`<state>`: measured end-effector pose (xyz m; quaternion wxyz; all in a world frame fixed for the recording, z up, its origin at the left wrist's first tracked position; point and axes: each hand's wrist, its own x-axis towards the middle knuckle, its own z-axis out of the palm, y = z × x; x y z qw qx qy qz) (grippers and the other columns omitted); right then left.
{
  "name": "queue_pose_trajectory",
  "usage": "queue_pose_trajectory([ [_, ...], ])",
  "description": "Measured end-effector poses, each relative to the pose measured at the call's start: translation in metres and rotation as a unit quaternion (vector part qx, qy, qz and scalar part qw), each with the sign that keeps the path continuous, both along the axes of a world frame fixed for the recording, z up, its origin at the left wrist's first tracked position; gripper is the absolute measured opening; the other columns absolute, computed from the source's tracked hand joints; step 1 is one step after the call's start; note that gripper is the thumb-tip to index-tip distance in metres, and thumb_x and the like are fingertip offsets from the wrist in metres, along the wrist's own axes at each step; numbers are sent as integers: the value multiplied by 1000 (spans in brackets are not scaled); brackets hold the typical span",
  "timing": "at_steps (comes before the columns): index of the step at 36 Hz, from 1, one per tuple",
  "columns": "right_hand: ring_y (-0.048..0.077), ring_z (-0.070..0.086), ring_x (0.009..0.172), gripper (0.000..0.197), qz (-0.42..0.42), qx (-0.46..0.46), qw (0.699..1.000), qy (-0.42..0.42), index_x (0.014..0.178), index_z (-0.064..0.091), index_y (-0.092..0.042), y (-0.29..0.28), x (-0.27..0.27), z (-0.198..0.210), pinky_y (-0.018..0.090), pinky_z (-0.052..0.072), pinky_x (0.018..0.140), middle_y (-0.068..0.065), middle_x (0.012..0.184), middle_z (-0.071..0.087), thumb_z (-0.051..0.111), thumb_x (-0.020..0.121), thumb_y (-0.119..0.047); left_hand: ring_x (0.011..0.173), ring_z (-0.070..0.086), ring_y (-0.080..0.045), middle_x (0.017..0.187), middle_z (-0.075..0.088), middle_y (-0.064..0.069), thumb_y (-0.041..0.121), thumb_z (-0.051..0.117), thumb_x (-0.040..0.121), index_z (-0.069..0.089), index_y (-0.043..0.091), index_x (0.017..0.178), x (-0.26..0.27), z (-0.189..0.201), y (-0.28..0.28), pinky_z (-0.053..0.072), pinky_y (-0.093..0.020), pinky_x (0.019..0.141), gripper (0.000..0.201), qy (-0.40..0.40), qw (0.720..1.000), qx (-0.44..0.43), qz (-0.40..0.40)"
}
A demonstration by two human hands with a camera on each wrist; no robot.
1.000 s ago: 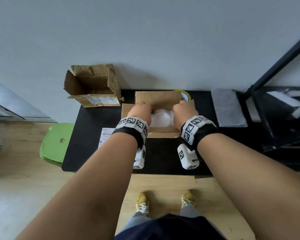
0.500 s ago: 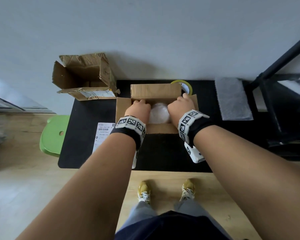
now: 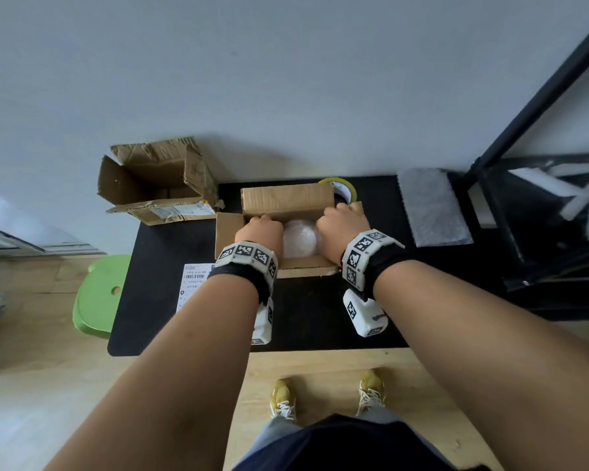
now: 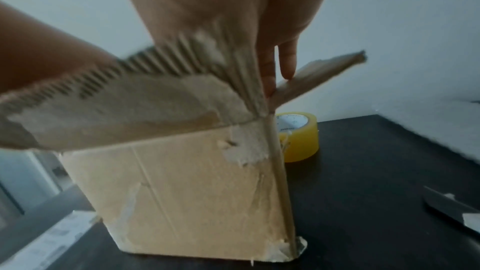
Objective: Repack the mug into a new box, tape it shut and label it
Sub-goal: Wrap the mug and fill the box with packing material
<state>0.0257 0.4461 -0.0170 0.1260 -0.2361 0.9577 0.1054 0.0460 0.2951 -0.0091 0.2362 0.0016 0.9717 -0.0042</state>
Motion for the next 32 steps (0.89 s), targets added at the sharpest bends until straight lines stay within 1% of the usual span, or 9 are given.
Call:
queue_pose_trajectory([
  [4, 30, 51, 115, 26, -70, -94, 993, 13, 110, 67, -17, 15, -2, 17, 38, 41, 90, 6, 120, 57, 52, 90, -18, 106, 59, -27, 118, 59, -5, 9, 50, 90, 63, 18, 118, -6, 16, 13, 50, -38, 78, 32, 55, 998, 4, 0],
  [7, 32, 54, 108, 27, -130, -157, 977, 62, 112, 65, -14, 39, -5, 33, 38, 42, 84, 9, 117, 58, 47, 93, -15, 112, 55, -28, 122, 57, -8, 7, 45, 91, 62, 14, 119, -17, 31, 27, 51, -41, 86, 33, 108, 994, 22, -9],
  [12, 31, 58, 107, 27, -253, -173, 950, 58, 110, 64, -11, 95, -11, 46, 38, 50, 88, 11, 116, 61, 45, 92, -8, 116, 49, -28, 122, 54, -8, 9, 45, 90, 58, 14, 122, -40, 49, 64, 48, -41, 91, 35, 176, 982, 68, -31],
  [15, 31, 62, 98, 20, -299, -155, 941, 30, 100, 64, -10, 130, -16, 43, 33, 51, 80, 9, 107, 65, 49, 88, -5, 117, 46, -25, 123, 51, -6, 17, 47, 94, 56, 15, 122, -50, 48, 92, 47, -40, 90, 30, 196, 976, 81, -47],
  [17, 32, 60, 99, 20, -326, -139, 935, 4, 103, 62, -8, 151, -18, 39, 34, 50, 79, 10, 108, 61, 50, 87, -7, 119, 45, -26, 126, 48, -7, 13, 45, 93, 54, 14, 126, -55, 46, 112, 47, -40, 92, 34, 176, 979, 91, -51],
  [20, 35, 54, 114, 40, -384, -144, 911, -31, 127, 53, -9, 181, -24, 22, 42, 49, 92, 13, 126, 53, 48, 88, -19, 123, 41, -27, 131, 46, -7, 8, 43, 89, 51, 13, 130, -60, 37, 142, 46, -43, 96, 42, 142, 982, 106, -60],
  [25, 31, 44, 132, 39, -402, -151, 901, -67, 139, 44, -4, 222, -25, -2, 37, 38, 105, 17, 144, 42, 37, 101, -12, 127, 40, -29, 132, 45, -8, 11, 48, 90, 48, 15, 133, -62, 8, 186, 43, -42, 99, 43, 88, 987, 100, -90],
  [29, 36, 52, 121, 34, -421, -173, 886, -85, 129, 51, -2, 241, -31, -15, 40, 43, 98, 20, 132, 53, 40, 99, -11, 126, 40, -30, 134, 44, -10, 10, 48, 91, 46, 13, 135, -61, -21, 213, 45, -42, 98, 44, 38, 990, 106, -84],
  [32, 37, 53, 119, 37, -420, -177, 884, -106, 132, 49, -2, 248, -37, -29, 39, 45, 96, 23, 136, 49, 43, 97, -13, 130, 38, -29, 141, 40, -8, 11, 47, 93, 41, 15, 140, -61, -42, 229, 43, -43, 101, 48, -7, 990, 117, -72],
])
